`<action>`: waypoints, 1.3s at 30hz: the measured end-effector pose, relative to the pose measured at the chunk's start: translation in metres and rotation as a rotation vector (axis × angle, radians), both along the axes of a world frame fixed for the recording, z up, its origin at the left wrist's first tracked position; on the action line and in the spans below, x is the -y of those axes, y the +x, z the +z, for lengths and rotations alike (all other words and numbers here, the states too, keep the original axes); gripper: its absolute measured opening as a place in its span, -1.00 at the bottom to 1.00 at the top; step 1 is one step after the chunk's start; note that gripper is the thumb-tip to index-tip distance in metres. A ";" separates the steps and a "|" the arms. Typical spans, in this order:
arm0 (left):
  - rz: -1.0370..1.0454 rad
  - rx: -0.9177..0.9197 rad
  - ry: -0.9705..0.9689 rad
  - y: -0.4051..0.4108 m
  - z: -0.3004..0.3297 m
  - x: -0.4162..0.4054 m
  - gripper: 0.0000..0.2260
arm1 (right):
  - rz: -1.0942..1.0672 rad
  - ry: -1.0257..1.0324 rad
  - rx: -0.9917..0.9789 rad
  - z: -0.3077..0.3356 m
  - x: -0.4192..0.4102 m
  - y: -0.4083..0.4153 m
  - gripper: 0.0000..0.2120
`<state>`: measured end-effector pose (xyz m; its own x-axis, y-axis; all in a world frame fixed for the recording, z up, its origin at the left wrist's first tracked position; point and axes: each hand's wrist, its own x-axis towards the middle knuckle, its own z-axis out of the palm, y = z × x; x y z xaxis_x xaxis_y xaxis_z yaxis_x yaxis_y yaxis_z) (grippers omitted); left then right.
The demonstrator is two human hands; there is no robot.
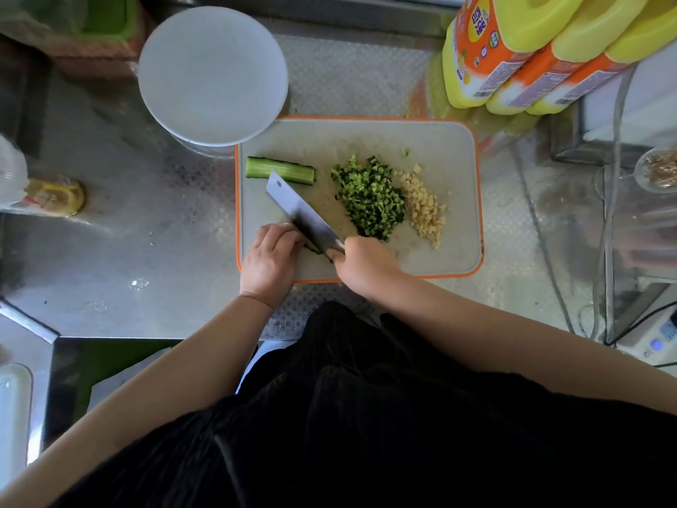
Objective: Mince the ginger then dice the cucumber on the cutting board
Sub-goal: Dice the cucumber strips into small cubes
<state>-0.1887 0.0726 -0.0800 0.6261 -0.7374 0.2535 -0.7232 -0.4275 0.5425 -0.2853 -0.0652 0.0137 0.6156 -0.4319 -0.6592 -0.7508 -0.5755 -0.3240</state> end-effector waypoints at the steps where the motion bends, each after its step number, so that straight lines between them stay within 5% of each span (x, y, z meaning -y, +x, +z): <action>1: 0.003 -0.003 -0.001 0.000 0.000 0.000 -0.87 | -0.010 0.007 0.012 0.001 0.002 -0.001 -0.66; 12: 0.012 -0.032 0.028 0.000 0.003 -0.001 -0.85 | 0.118 -0.100 0.012 0.003 -0.009 -0.003 -0.76; 28: -0.108 0.048 0.060 -0.004 0.027 -0.008 -0.83 | -0.078 0.056 0.053 0.016 0.014 -0.008 -0.60; 34: -0.161 0.053 0.243 -0.002 0.046 0.003 -0.74 | -0.128 0.053 0.138 0.022 0.009 -0.012 -0.70; 39: 0.122 0.090 -0.161 0.008 0.088 0.004 -0.86 | 0.069 0.000 0.145 0.031 0.007 -0.034 -0.71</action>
